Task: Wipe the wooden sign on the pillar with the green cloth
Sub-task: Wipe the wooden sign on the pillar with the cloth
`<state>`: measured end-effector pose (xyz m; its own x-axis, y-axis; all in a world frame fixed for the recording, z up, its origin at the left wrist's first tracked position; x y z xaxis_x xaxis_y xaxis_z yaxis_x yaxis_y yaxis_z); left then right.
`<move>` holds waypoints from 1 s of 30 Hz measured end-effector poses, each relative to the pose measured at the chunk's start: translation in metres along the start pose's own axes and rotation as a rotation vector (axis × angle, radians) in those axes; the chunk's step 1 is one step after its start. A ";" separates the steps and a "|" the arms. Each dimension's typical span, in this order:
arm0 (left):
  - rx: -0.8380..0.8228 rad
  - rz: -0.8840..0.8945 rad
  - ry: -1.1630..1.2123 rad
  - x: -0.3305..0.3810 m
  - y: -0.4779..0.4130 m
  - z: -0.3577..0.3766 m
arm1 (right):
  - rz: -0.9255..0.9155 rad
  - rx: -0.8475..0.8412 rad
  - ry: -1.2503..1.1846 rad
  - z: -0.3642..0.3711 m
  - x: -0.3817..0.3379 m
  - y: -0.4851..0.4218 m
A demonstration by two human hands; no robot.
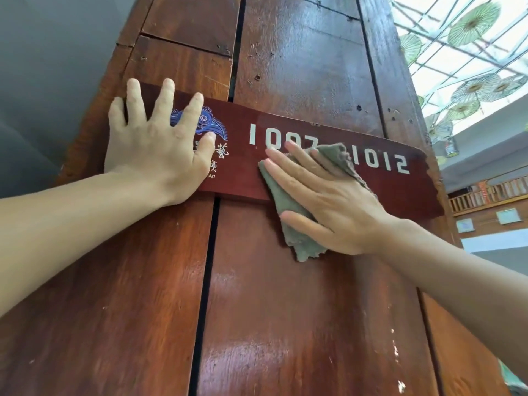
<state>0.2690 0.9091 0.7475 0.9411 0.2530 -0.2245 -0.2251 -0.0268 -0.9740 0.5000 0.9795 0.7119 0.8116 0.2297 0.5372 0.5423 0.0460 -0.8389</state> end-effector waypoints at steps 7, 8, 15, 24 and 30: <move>0.001 -0.006 -0.008 0.003 0.000 0.000 | 1.102 -0.119 -0.229 -0.001 0.108 -0.025; 0.001 -0.009 -0.010 0.003 0.000 -0.001 | 1.042 -0.115 -0.237 -0.001 0.086 -0.037; -0.006 0.005 0.014 0.001 -0.001 0.000 | 0.257 0.049 -0.060 -0.003 -0.019 -0.028; 0.032 0.013 -0.016 0.004 0.000 0.000 | 1.043 -0.006 -0.300 0.000 0.055 -0.035; 0.032 0.019 -0.005 0.003 0.002 -0.002 | 0.384 0.020 -0.004 0.003 0.031 0.002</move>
<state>0.2719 0.9078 0.7452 0.9352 0.2580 -0.2426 -0.2511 -0.0002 -0.9680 0.5255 0.9891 0.7265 0.9539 0.2376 0.1834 0.1948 -0.0255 -0.9805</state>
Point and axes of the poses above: each hand's wrist, its own y-axis away from the middle knuckle, its own z-axis out of the palm, x = y × z, the point moved 5 cm from there along -y, towards the middle knuckle, and after that the axes turned 14 degrees about z, right-handed, at the moved point
